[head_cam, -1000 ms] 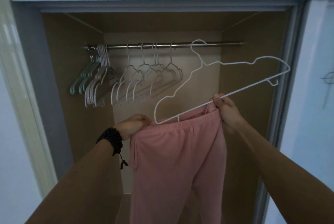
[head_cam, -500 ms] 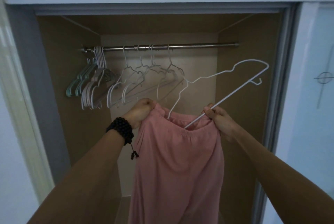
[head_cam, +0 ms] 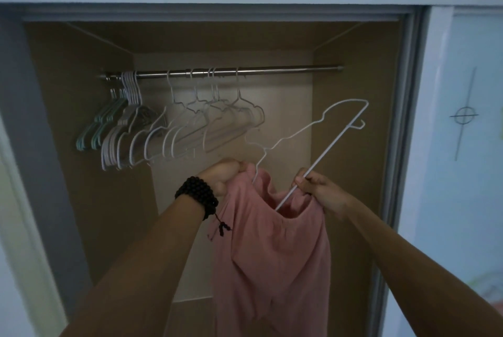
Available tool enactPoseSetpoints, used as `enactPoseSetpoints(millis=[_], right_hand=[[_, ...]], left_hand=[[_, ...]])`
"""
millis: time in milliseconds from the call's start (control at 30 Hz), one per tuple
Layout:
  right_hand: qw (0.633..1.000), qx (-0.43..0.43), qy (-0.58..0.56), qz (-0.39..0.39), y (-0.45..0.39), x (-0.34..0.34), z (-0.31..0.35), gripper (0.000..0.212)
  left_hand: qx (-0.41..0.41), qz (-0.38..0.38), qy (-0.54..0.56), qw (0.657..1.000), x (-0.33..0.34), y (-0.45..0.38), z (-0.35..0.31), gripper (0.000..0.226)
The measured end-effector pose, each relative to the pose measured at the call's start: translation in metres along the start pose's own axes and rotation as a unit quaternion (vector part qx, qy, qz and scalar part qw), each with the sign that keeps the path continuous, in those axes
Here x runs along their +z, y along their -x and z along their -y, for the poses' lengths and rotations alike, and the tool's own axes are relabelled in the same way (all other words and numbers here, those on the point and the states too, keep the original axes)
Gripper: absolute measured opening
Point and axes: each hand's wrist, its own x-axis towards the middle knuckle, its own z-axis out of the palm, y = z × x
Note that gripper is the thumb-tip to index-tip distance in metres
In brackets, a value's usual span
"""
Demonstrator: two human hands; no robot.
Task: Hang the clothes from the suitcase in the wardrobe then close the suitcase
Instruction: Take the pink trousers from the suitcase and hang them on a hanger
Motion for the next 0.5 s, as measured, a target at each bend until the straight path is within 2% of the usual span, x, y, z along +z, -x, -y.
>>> enactPoseSetpoints(millis=[100,233,400,500], right_hand=[[0.996,0.033,0.081,-0.005,0.004,-0.008,-0.005,0.021],[0.985,0.036,0.171,0.013,0.007,-0.013,-0.009,0.016],[0.971,0.080,0.211,0.074,0.007,-0.023,-0.005,0.011],[0.979,0.074,0.188,-0.006,0.011,-0.035,-0.005,0.016]], left_hand=[[0.030,0.014,0.018,0.999,0.008,-0.006,-0.001,0.029],[0.089,0.028,0.014,0.996,0.016,-0.010,-0.009,0.023],[0.094,0.013,0.010,0.995,0.019,-0.015,-0.017,0.038],[0.086,0.028,0.014,0.996,0.007,-0.014,-0.017,0.033]])
